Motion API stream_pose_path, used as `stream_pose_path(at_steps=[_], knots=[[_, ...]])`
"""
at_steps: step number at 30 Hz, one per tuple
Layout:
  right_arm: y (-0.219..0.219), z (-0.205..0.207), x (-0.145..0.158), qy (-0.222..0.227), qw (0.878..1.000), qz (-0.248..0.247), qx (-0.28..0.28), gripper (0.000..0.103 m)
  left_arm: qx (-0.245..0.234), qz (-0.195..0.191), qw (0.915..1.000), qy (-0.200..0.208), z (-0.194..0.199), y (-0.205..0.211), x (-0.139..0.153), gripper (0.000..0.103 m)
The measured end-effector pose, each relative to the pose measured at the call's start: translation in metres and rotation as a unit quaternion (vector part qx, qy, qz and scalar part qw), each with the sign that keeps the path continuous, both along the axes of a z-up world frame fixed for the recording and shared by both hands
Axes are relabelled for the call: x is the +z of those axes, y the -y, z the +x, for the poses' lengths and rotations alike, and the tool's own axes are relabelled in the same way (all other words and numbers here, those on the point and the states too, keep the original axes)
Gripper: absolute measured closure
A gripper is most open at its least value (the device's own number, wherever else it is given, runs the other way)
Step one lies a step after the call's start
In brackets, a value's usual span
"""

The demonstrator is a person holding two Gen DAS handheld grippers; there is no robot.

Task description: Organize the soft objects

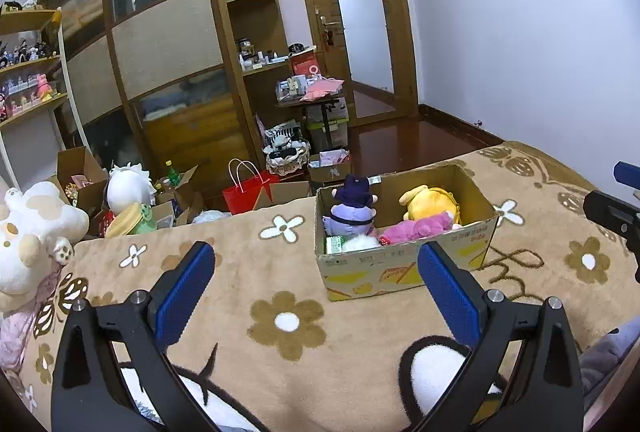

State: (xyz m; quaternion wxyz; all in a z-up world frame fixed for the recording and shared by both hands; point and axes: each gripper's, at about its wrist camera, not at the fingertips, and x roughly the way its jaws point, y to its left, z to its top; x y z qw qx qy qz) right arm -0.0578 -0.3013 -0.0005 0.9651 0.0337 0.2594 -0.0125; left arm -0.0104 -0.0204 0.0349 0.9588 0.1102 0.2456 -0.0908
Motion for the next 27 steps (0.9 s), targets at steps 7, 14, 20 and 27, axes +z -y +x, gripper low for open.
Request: stream_pose_path(at_steps=[7, 14, 20, 27], knots=[[-0.0037, -0.0026, -0.0009, -0.003, 1.000, -0.008, -0.002, 0.000, -0.002, 0.003, 1.0000, -0.002, -0.0002, 0.0011, -0.0014, 0.002], [-0.0035, -0.0026, -0.0007, -0.004, 1.000, -0.007, -0.004, 0.000, -0.002, 0.003, 1.0000, -0.004, 0.0017, 0.0008, -0.0035, 0.002], [-0.0020, -0.0021, -0.0014, -0.003, 1.000, -0.005, -0.009, 0.000, -0.002, 0.004, 1.0000, -0.004, 0.0021, 0.0021, -0.0058, 0.002], [-0.0016, -0.0022, -0.0014, -0.002, 1.000, -0.006, -0.009, 0.000, -0.001, 0.011, 0.9999, 0.002, 0.0004, 0.0053, -0.0069, 0.002]])
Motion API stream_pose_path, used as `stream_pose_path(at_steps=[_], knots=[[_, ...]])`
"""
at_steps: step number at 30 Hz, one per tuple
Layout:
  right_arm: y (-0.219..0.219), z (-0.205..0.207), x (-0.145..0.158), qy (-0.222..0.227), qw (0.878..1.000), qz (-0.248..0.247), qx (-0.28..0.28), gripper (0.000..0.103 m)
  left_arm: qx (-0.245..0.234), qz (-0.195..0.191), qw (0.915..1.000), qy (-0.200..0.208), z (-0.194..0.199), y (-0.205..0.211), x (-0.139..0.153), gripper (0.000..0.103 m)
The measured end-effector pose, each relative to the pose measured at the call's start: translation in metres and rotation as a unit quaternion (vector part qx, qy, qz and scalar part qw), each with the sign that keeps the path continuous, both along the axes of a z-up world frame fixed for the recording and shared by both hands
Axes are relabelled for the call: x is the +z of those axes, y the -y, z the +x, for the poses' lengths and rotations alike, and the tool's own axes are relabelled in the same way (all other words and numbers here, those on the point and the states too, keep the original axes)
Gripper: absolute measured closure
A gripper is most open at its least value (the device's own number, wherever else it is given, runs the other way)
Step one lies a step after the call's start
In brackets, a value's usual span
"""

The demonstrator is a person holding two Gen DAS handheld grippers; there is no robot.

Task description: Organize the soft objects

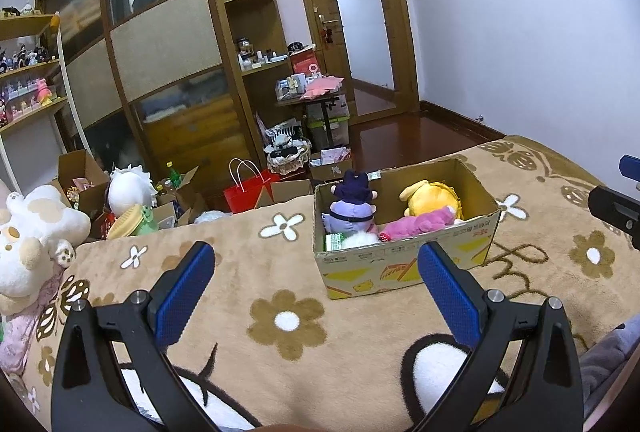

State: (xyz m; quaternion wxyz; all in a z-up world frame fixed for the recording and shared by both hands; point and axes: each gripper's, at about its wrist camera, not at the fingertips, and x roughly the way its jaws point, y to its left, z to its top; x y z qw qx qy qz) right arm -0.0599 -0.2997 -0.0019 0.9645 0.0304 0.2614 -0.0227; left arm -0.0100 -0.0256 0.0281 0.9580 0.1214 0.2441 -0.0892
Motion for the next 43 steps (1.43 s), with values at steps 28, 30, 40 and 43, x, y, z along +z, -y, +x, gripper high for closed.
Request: stream_pose_path(at_steps=[28, 30, 40, 43], knots=[[0.011, -0.004, -0.007, -0.006, 1.000, 0.002, -0.018, 0.000, 0.000, -0.001, 1.0000, -0.005, 0.000, 0.002, -0.001, 0.002], [0.011, -0.003, -0.007, -0.006, 1.000, 0.000, -0.018, 0.000, 0.000, 0.000, 1.0000, -0.006, 0.000, 0.002, -0.002, 0.002], [0.012, -0.005, -0.010, -0.011, 1.000, -0.001, -0.021, 0.000, -0.001, 0.001, 1.0000, -0.006, -0.001, 0.003, -0.002, 0.002], [0.012, -0.004, -0.009, -0.010, 1.000, 0.000, -0.021, 0.000, 0.000, 0.001, 1.0000, -0.006, 0.000, 0.002, -0.002, 0.002]])
